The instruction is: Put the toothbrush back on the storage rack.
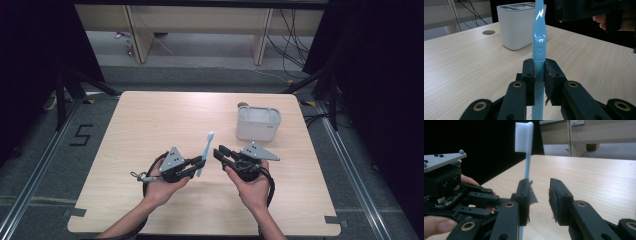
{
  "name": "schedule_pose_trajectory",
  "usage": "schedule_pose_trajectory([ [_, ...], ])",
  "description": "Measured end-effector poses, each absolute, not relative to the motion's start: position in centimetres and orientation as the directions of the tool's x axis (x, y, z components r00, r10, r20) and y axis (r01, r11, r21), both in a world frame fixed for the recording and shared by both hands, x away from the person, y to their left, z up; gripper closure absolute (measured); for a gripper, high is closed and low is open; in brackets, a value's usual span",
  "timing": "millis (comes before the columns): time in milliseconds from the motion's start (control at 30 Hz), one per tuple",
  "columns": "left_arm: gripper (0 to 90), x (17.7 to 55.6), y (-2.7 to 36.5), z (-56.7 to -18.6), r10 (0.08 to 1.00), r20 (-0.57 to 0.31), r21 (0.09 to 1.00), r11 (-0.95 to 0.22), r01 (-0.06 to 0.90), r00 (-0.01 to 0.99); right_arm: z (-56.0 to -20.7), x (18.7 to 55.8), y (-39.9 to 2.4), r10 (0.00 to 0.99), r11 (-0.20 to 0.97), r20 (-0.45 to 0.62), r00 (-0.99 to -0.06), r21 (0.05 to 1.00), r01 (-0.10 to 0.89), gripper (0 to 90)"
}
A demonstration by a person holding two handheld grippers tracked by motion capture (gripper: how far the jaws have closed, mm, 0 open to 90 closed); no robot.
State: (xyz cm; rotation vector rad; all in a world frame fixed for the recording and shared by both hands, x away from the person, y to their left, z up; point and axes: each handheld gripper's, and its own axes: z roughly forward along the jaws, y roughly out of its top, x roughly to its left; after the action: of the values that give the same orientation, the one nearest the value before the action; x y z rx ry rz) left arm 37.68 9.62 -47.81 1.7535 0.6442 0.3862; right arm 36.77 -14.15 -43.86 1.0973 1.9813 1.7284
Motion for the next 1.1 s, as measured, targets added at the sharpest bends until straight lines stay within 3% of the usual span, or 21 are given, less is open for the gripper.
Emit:
schedule_pose_trajectory([
  [500, 78.6, 37.7, 8.6, -47.5, 0.597, -0.069, 0.963, -0.171, 0.211, 0.799, -43.4, 37.4, -13.1, 0.698, -0.026, 0.241, -0.675, 0.95, 0.312, 72.0],
  [767, 78.5, 37.7, 8.0, -47.5, 0.581, -0.091, 0.964, -0.151, 0.217, 0.809, -43.4, 37.6, -12.8, 0.702, 0.0, 0.207, -0.682, 0.957, 0.29, 84.4],
  [900, 77.7, 37.7, 7.9, -47.5, 0.588, -0.089, 0.961, -0.162, 0.225, 0.804, -43.1, 37.4, -12.8, 0.696, 0.009, 0.208, -0.687, 0.954, 0.299, 86.1],
  [1100, 56.0, 37.6, 8.2, -47.4, 0.605, -0.029, 0.964, -0.195, 0.183, 0.795, -42.7, 37.4, -12.9, 0.713, 0.038, 0.152, -0.684, 0.966, 0.255, 86.3],
])
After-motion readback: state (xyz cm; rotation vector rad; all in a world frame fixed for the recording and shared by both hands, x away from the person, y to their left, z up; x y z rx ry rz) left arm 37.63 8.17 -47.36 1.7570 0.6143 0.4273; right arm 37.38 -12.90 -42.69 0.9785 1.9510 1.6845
